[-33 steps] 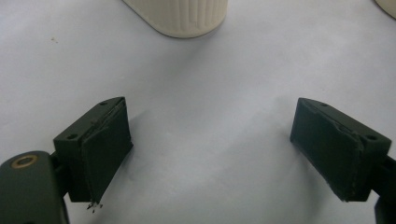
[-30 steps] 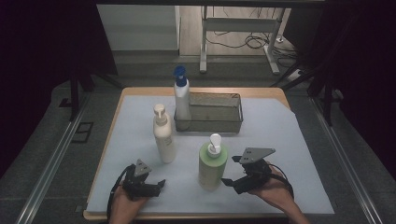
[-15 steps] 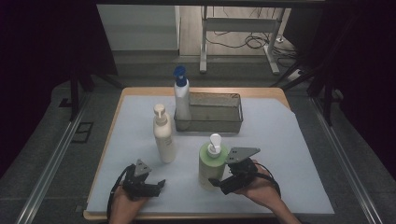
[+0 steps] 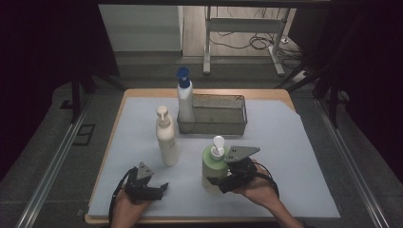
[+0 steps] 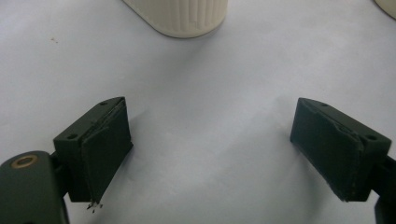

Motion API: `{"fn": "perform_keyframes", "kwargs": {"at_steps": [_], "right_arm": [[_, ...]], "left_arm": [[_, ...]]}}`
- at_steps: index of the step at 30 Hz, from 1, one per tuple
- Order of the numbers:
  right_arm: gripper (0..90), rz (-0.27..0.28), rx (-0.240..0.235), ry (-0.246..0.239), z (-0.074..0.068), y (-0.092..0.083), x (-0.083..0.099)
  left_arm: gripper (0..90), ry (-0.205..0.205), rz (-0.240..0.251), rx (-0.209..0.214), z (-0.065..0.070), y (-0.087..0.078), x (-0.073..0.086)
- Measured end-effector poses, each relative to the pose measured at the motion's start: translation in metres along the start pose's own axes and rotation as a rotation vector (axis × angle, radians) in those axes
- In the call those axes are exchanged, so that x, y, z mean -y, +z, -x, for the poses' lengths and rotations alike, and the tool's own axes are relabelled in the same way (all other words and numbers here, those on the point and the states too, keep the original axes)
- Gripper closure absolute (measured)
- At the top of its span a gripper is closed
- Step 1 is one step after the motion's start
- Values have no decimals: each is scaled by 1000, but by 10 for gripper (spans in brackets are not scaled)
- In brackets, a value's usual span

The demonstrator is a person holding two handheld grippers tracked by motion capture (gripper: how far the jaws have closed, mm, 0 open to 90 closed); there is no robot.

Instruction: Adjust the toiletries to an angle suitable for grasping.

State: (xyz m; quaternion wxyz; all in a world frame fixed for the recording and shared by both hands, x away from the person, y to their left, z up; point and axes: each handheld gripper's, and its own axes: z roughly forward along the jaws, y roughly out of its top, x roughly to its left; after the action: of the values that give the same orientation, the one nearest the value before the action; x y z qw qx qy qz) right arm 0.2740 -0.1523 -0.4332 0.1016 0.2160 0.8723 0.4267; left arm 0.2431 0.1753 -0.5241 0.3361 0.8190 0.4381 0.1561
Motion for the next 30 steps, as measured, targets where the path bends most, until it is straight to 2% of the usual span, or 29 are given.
{"fn": "perform_keyframes", "kwargs": {"at_steps": [7,14,17,20,30], "right_arm": [[126,-12,19,10,-3,-1,-1],[130,3,53,12,-4,-5,-2],[130,10,52,33,1,-11,-9],[131,11,57,35,3,-13,-12],[130,14,85,71,19,-12,-23]], "left_arm": [[121,0,-1,0,0,0,0],[120,0,-1,1,0,0,0],[121,-1,1,0,0,0,0],[121,-1,1,0,0,0,0],[120,-1,-1,1,0,0,0]]}}
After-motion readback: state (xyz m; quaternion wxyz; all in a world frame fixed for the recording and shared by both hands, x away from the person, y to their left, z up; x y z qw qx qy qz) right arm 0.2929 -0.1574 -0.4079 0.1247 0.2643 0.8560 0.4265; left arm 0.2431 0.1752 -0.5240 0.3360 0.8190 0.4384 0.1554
